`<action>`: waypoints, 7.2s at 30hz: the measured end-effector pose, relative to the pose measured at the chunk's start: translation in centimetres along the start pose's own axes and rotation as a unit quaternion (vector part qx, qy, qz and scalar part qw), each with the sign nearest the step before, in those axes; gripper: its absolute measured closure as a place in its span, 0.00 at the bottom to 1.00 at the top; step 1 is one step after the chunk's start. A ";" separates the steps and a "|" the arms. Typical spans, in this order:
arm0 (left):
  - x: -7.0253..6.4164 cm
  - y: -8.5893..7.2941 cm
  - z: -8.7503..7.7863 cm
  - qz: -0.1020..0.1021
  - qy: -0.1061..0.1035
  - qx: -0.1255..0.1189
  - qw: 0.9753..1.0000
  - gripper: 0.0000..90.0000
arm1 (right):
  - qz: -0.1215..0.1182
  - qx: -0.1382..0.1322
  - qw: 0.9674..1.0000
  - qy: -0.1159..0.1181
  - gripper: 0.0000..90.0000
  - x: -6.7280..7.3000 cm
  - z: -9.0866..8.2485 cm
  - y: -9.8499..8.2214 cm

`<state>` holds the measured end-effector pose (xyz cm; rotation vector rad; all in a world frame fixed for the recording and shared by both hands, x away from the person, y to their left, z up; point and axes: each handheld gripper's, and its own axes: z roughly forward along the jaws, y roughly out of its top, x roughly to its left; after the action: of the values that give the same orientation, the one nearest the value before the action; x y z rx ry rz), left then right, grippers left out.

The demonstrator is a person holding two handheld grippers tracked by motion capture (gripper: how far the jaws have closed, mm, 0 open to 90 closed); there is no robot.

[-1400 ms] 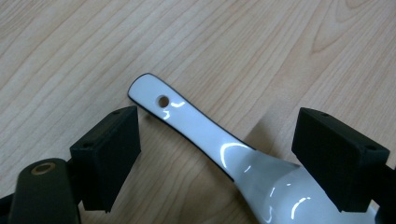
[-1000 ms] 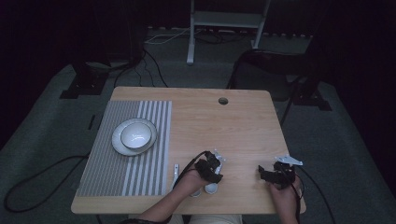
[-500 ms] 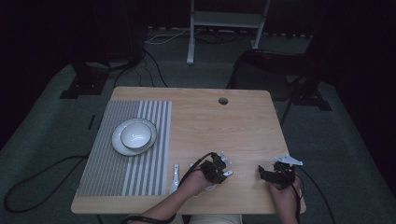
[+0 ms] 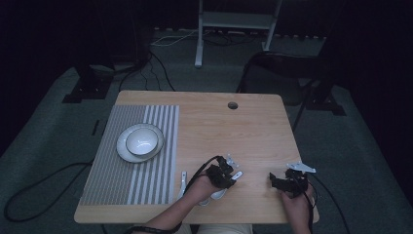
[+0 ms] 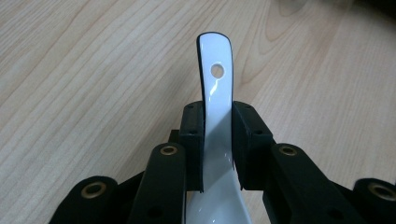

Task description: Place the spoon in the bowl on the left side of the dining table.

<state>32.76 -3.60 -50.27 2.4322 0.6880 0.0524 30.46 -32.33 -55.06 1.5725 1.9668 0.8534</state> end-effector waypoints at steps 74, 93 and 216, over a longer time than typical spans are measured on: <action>13.6 -6.6 -18.4 -0.157 0.127 -0.181 0.963 0.95 | 0.001 0.000 1.000 -0.001 0.14 0.0 0.0 0.0; 20.4 -11.6 -20.6 -0.221 0.182 -0.191 0.939 0.95 | 0.001 0.000 1.000 -0.002 0.14 0.0 0.0 0.0; 11.8 -27.3 -17.3 -0.268 0.257 -0.119 0.921 0.00 | -0.003 0.000 1.000 0.003 0.14 0.1 0.0 0.0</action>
<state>26.98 30.21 -52.93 1.9227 1.4674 0.5344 30.44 -32.27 -55.06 1.5658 1.9747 0.8565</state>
